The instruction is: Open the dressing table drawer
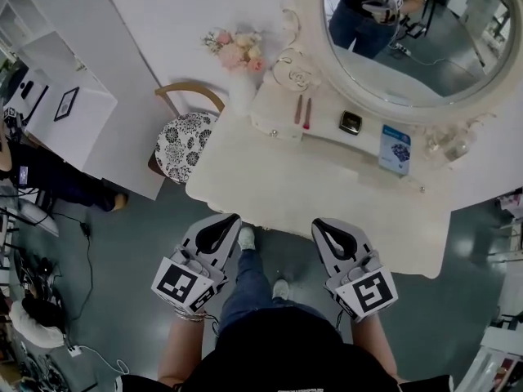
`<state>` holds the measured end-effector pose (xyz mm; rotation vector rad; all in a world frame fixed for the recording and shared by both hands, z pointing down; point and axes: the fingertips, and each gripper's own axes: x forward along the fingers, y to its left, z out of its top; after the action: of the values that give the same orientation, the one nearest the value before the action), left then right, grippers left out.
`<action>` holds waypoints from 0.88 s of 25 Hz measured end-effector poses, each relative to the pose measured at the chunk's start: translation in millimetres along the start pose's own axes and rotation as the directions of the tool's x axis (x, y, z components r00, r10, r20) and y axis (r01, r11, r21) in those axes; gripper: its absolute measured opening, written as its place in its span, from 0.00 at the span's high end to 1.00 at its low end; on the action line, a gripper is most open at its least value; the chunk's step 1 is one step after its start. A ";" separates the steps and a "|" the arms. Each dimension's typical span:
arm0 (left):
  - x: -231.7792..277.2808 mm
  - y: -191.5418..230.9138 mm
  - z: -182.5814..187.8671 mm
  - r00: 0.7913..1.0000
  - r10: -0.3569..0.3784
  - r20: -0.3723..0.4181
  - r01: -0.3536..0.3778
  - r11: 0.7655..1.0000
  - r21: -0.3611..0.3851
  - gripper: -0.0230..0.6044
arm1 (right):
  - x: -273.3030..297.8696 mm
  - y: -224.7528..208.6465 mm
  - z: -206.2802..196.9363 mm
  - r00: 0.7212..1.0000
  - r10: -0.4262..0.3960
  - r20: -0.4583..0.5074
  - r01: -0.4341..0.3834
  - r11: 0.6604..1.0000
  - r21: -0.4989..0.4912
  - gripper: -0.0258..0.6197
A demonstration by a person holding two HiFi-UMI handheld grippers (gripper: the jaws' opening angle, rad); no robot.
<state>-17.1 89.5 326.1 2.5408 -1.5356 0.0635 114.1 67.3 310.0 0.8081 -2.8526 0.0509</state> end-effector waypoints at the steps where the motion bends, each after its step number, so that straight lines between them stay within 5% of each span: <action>1: 5.7 6.7 2.3 1.000 -0.006 0.000 0.006 1.000 0.001 0.93 | 7.3 -3.5 1.3 1.000 -0.002 -0.002 0.002 1.000 0.001 0.93; 22: 77.2 105.2 24.1 0.989 -0.143 -0.045 0.142 0.990 -0.017 0.93 | 115.3 -48.2 19.9 0.996 -0.071 -0.046 0.073 0.997 0.036 0.93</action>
<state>-75.0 -30.0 325.1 2.6111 -1.3297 0.0918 39.6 -35.0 310.2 0.9051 -2.7856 0.1124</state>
